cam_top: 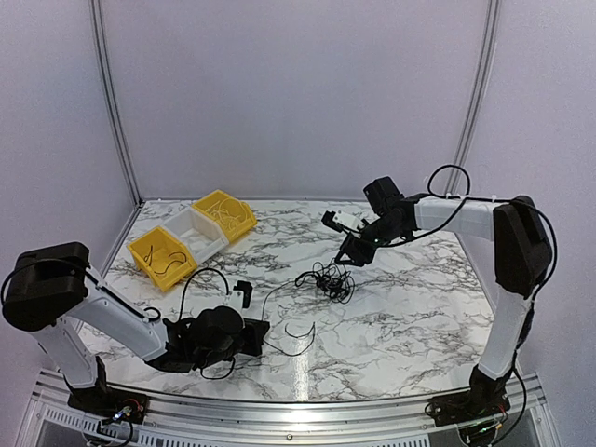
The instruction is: Untangle the cables
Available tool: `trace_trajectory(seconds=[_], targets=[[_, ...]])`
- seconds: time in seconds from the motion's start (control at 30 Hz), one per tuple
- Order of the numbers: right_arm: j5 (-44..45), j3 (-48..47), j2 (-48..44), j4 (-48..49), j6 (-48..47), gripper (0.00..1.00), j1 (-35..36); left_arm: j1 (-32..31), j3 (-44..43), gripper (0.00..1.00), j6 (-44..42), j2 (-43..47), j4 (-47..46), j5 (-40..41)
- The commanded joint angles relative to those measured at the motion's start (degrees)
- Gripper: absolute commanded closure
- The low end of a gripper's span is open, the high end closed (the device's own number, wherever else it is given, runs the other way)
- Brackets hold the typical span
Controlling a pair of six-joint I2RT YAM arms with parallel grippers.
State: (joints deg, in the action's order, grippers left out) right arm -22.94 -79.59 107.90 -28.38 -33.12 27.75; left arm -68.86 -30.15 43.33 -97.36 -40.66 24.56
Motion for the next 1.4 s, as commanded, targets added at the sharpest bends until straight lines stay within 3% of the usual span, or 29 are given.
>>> trace_trajectory(seconds=[0.0, 0.13, 0.2, 0.23, 0.3, 0.53, 0.77, 1.07, 1.37], targets=[[-1.41, -2.13, 2.26, -2.57, -0.91, 0.52, 0.47, 0.44, 1.02, 1.00, -0.35, 2.51, 0.14, 1.64], [-0.44, -0.81, 1.88, -2.07, -1.38, 0.56, 0.47, 0.56, 1.32, 1.00, -0.52, 3.17, 0.23, 2.05], [0.18, -0.81, 1.91, -1.97, -1.31, 0.75, 0.47, 0.72, 1.45, 1.00, -0.97, 3.71, 0.39, 2.12], [0.36, -0.90, 1.80, -1.74, -1.00, 0.89, 0.47, 0.81, 1.60, 1.00, -1.11, 4.13, 0.53, 2.43], [0.77, -1.32, 0.76, -1.50, -0.31, 1.00, 0.47, 1.06, 2.23, 1.00, -1.17, 5.29, 1.15, 2.87], [2.25, -9.39, -9.05, -5.62, 2.86, 1.00, 0.38, 1.89, 7.35, 1.00, 3.47, 9.66, 6.02, 4.15], [11.07, -14.41, -14.33, -5.01, 3.26, 1.00, -3.78, 0.01, 16.50, 1.00, 17.88, 21.76, 17.59, 8.12], [20.30, -19.31, -13.79, 1.07, 6.64, 1.00, -13.44, -1.86, 14.71, 1.00, 27.03, 30.71, 41.91, 15.28], [30.83, -21.29, -9.86, 5.13, 7.20, 1.00, -19.29, -2.29, 18.12, 1.00, 33.37, 36.59, 47.27, 16.73]])
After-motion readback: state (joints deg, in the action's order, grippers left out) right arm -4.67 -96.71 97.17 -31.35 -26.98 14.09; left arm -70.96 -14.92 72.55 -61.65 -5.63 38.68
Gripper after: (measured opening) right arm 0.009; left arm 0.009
